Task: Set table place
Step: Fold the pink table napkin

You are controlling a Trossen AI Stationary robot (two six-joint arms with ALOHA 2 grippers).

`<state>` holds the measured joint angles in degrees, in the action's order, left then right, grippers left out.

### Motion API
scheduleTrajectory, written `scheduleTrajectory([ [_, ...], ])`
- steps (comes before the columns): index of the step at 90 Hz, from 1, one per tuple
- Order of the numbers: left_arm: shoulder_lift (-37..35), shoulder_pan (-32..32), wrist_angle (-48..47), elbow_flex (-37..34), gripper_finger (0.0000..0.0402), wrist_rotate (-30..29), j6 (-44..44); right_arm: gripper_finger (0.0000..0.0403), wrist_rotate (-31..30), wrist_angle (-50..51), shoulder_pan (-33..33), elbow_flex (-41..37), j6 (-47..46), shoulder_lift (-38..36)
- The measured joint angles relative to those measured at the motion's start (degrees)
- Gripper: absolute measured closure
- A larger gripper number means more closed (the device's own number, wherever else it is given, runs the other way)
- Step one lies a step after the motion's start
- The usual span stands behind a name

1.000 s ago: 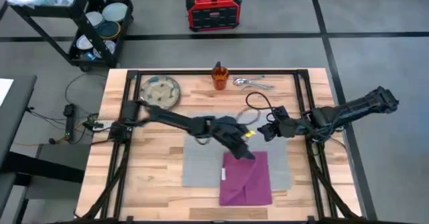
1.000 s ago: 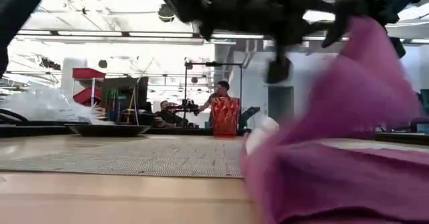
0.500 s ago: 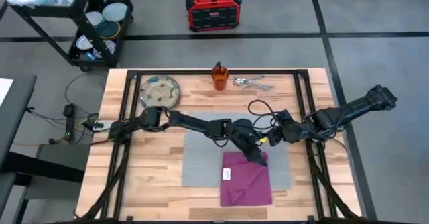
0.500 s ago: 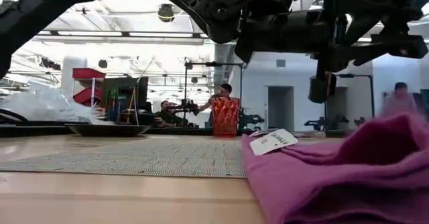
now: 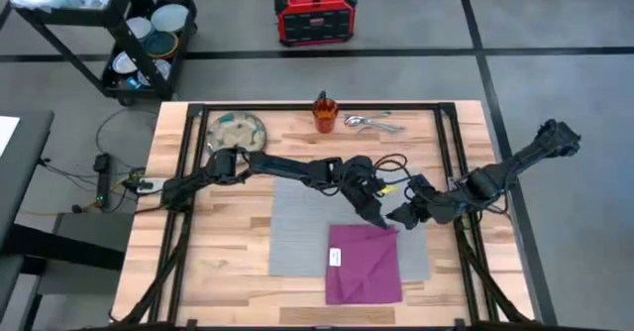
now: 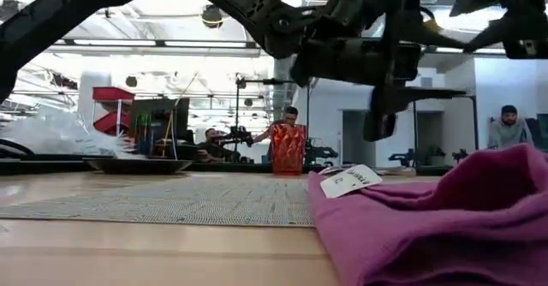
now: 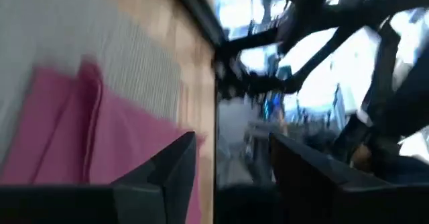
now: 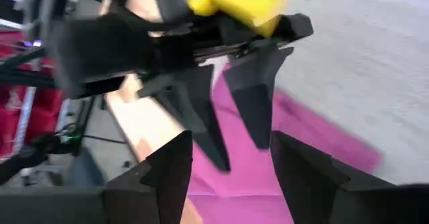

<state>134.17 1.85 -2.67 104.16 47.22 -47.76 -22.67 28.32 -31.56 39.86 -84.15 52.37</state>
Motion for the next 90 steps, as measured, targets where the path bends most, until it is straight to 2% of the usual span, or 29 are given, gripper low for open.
scheduleTrajectory([
  [12,-3.9,-1.9,-20.8,0.0,0.0228,0.4,15.2,0.0213,-0.2,-2.4,-2.7,0.0,-1.1,1.4],
  [19,-6.2,-3.0,-33.5,0.0,0.0228,-2.3,24.1,0.0213,-0.8,-2.2,-3.9,0.0,-2.4,2.7],
  [29,-8.8,-4.5,-47.4,0.0,0.0228,-13.7,34.3,0.0213,-1.3,-2.4,-5.1,0.0,-4.3,5.2],
  [37,-9.9,-5.9,-53.7,0.0,0.0228,-24.7,40.1,0.0213,-1.3,-2.4,-5.6,0.0,-5.7,7.8],
  [44,-10.1,-7.4,-55.5,-0.1,0.0232,-31.8,43.8,0.0213,-1.3,-3.9,-5.7,0.0,-6.1,10.0],
  [52,-10.1,-9.0,-54.7,-0.1,0.0256,-34.8,46.1,0.0213,-1.3,-6.8,-5.4,0.0,-6.0,12.8],
  [68,-10.1,-11.8,-50.9,-0.1,0.0383,-39.1,47.9,0.0216,-1.3,-12.4,-5.1,0.0,-6.0,17.3],
  [90,-9.3,-11.7,-48.5,-0.2,0.0401,-39.8,50.2,0.0253,0.5,-16.4,-5.1,0.0,-6.2,22.2],
])
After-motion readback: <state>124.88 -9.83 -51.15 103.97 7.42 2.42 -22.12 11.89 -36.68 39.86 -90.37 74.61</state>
